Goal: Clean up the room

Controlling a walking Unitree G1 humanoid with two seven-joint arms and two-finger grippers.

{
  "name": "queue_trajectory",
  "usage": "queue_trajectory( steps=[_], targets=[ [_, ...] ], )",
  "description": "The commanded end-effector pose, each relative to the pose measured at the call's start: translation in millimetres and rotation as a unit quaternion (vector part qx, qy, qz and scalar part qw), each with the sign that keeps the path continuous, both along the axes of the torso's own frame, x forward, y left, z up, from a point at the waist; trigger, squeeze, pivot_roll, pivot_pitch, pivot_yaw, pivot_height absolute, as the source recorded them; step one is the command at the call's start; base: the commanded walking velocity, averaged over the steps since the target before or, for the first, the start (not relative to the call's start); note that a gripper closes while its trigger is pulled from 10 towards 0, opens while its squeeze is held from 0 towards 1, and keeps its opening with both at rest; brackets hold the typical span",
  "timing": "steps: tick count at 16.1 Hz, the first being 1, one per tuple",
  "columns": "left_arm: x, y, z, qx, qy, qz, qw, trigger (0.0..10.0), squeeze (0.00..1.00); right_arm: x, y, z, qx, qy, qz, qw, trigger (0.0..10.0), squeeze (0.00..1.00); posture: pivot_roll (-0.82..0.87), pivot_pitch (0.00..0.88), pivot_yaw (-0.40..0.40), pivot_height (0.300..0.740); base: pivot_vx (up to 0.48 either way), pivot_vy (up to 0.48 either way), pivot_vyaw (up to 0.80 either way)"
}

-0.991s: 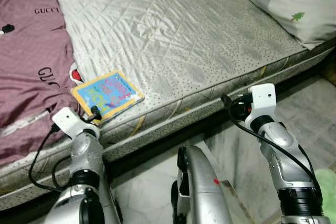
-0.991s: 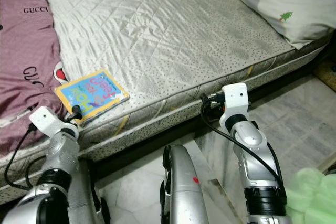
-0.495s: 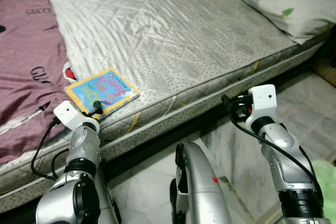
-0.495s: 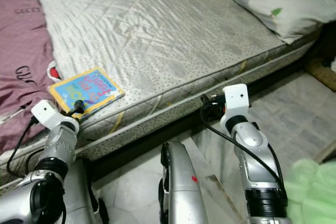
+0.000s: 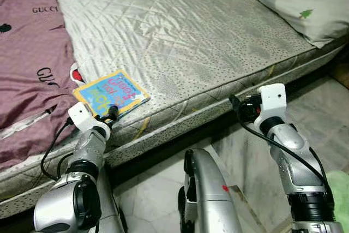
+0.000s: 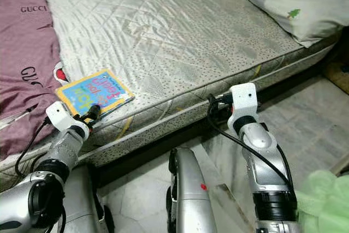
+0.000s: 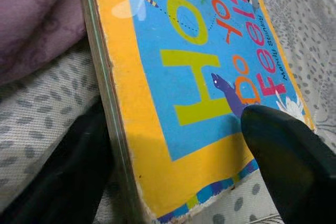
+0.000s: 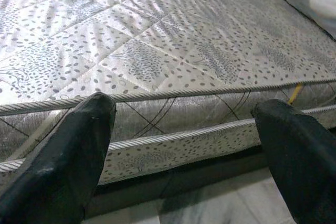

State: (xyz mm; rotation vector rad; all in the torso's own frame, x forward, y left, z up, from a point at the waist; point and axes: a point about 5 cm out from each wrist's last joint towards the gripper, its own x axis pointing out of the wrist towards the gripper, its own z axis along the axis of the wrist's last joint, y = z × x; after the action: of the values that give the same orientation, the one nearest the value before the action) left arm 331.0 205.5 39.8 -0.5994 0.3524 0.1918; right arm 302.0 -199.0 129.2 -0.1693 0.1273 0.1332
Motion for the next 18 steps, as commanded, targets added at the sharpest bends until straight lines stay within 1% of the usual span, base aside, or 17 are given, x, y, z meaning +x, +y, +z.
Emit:
queue_trajectory(
  steps=[1,3,6,8,9,10,13,16,17,18],
  targets=[
    [-0.6,-7.9,-3.7,-0.017,0.008,-0.015,1.0,0.0,0.0,1.7,-1.6,-0.5,-0.002,-0.002,-0.005,1.0,10.0,0.0,-0.25,0.083,-0.075,0.506,0.0,0.0,0.0],
    [-0.8,-4.7,-3.4,-0.014,0.011,-0.014,1.0,0.0,0.0,4.1,0.2,0.6,-0.004,-0.007,-0.004,1.0,10.0,0.0,-0.25,0.075,-0.073,0.506,0.0,0.0,0.0],
    [1.7,2.1,1.9,-0.008,-0.003,-0.008,1.0,0.0,0.0,8.4,3.4,1.2,-0.002,-0.01,-0.002,1.0,10.0,0.0,-0.24,0.063,-0.07,0.506,0.0,0.0,0.0],
    [2.4,3.2,3.2,-0.005,-0.007,-0.011,1.0,0.0,0.0,11.0,5.4,1.1,0.0,-0.013,-0.002,1.0,10.0,0.0,-0.24,0.053,-0.063,0.506,0.0,0.0,0.0],
    [3.1,4.7,5.0,0.005,-0.014,-0.013,1.0,0.0,0.0,13.2,9.3,2.1,0.004,-0.018,-0.001,1.0,10.0,0.0,-0.24,0.049,-0.057,0.506,0.0,0.0,0.0],
    [3.2,4.8,5.2,0.008,-0.014,-0.015,1.0,0.0,0.0,13.5,9.7,2.3,0.004,-0.019,0.0,1.0,10.0,0.0,-0.24,0.049,-0.057,0.506,0.0,0.0,0.0],
    [5.5,7.5,9.4,0.009,-0.024,-0.01,1.0,0.0,0.0,16.9,14.4,1.1,0.007,-0.023,0.003,1.0,10.0,0.0,-0.22,0.025,-0.056,0.506,0.0,0.0,0.0],
    [9.5,17.4,19.1,0.025,-0.044,-0.001,0.999,0.0,0.0,23.6,25.7,2.5,0.016,-0.03,0.016,0.999,10.0,0.0,-0.19,0.007,-0.052,0.506,0.0,0.0,0.0],
    [10.0,18.4,20.3,0.027,-0.046,-0.001,0.999,0.0,0.0,24.5,26.6,2.5,0.017,-0.031,0.016,0.999,10.0,0.0,-0.19,0.007,-0.053,0.506,0.0,0.0,0.0],
    [12.2,22.8,25.6,0.04,-0.054,0.002,0.998,0.0,0.0,26.7,29.4,0.3,0.021,-0.029,0.015,0.999,10.0,0.0,-0.16,0.0,-0.058,0.506,0.0,0.0,0.0]
  ],
)
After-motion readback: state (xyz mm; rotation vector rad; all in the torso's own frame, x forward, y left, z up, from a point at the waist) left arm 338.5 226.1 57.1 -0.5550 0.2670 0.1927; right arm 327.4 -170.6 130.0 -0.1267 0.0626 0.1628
